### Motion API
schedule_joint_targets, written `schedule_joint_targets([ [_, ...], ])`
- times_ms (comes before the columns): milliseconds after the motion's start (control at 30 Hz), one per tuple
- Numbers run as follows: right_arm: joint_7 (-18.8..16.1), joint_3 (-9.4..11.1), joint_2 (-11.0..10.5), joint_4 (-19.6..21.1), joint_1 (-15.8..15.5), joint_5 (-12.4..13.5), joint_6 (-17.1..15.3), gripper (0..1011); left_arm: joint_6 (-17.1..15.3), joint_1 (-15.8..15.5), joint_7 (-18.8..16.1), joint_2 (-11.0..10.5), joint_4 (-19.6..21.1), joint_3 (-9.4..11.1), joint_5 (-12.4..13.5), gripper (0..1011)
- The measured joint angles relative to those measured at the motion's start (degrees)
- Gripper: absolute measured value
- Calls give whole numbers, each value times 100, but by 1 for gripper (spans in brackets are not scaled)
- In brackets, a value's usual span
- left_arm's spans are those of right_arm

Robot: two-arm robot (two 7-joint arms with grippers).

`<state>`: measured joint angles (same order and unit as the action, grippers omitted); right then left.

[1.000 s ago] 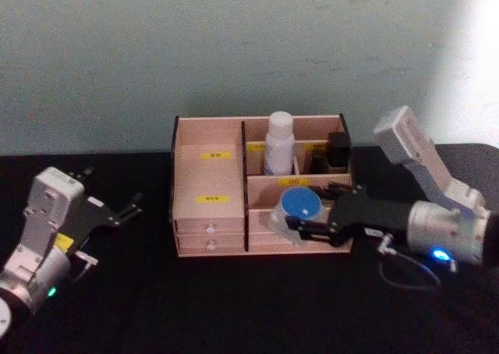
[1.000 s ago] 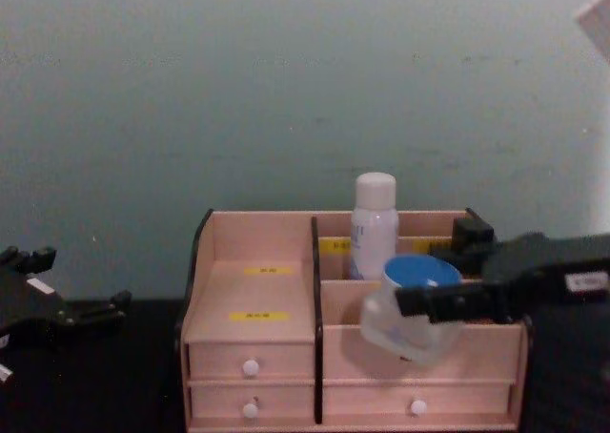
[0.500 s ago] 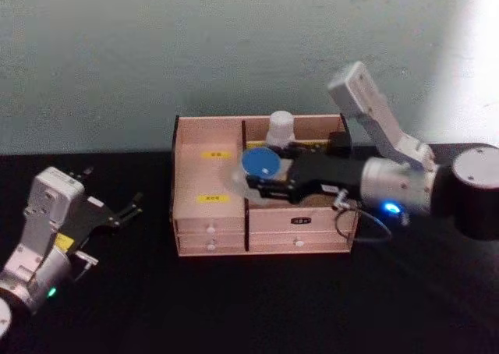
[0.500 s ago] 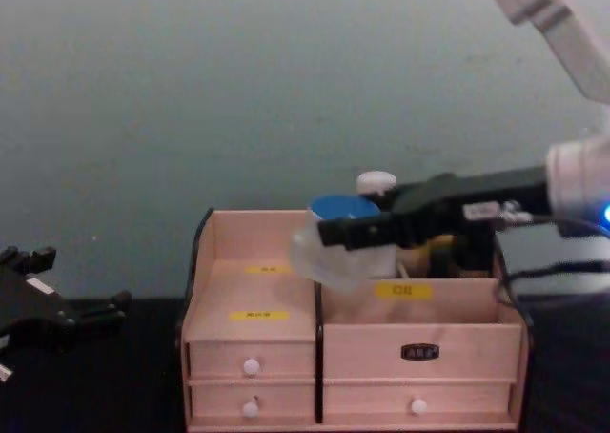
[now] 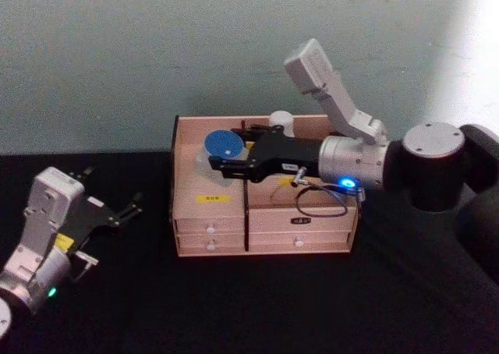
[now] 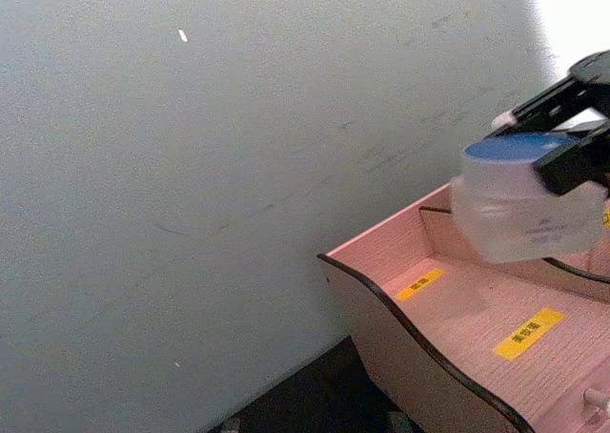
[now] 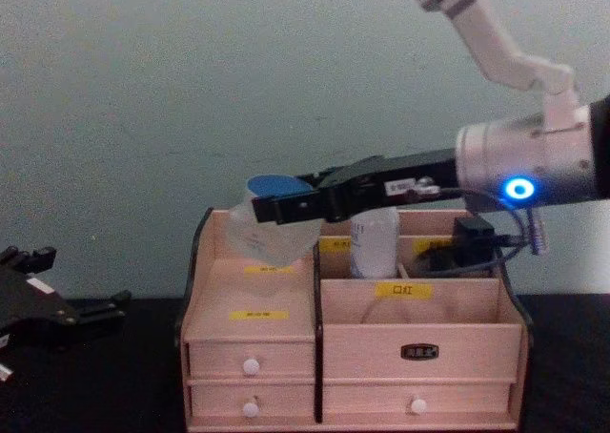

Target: Pick up the facial cleanser and watermelon frost from the table and place them into the tiered storage box.

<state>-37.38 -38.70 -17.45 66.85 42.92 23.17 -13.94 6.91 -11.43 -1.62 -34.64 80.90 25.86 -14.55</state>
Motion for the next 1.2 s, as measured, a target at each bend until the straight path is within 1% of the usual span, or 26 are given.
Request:
schedule_joint_targets([
  [33,-7,-8,44,-76,32,1,7,712,0,0,0,0,0,0,0,1002],
  [67,-16,-21,138,-246,103,4,24,712,0,0,0,0,0,0,0,1002],
  [133,-19,-30,223,-418,169,5,40,712,0,0,0,0,0,0,0,1001],
  [167,-20,-41,310,-587,233,4,61,712,0,0,0,0,0,0,0,1001],
  [200,-20,-41,310,-587,233,4,61,712,0,0,0,0,0,0,0,1001],
  [267,-19,-49,457,-900,349,-6,99,712,0,0,0,0,0,0,1,1001],
  [400,-22,-50,622,-1261,472,-30,156,712,0,0,0,0,0,0,0,1001],
  [567,-73,-36,765,-1607,569,-65,209,712,0,0,0,0,0,0,0,1001],
  [767,-132,-15,866,-1855,619,-112,243,712,0,0,0,0,0,0,0,1001],
  [933,-156,5,914,-1972,633,-152,251,712,0,0,0,0,0,0,0,1001],
  [1200,-174,32,954,-2052,636,-234,242,712,0,0,0,0,0,0,1,1001],
])
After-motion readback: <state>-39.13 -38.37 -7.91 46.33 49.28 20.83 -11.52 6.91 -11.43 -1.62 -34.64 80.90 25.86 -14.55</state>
